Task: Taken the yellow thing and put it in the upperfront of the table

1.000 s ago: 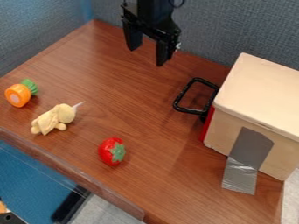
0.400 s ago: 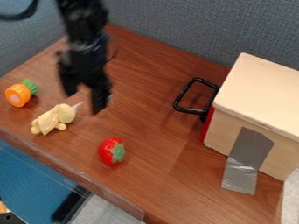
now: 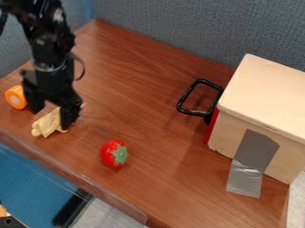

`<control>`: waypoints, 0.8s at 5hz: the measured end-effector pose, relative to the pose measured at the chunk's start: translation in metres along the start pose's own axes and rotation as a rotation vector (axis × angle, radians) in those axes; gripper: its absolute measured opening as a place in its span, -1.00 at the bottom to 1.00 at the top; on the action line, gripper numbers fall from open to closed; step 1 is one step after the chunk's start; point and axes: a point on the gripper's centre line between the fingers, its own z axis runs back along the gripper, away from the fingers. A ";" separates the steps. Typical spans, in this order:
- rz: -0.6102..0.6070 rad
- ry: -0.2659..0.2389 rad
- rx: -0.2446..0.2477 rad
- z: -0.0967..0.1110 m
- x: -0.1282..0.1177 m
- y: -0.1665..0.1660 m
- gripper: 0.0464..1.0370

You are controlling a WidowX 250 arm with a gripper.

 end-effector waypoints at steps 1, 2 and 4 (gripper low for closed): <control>0.058 0.044 0.008 -0.013 -0.005 0.012 0.81; 0.039 0.093 -0.061 -0.028 -0.005 0.006 0.22; -0.039 0.061 -0.086 -0.018 0.015 -0.015 -0.78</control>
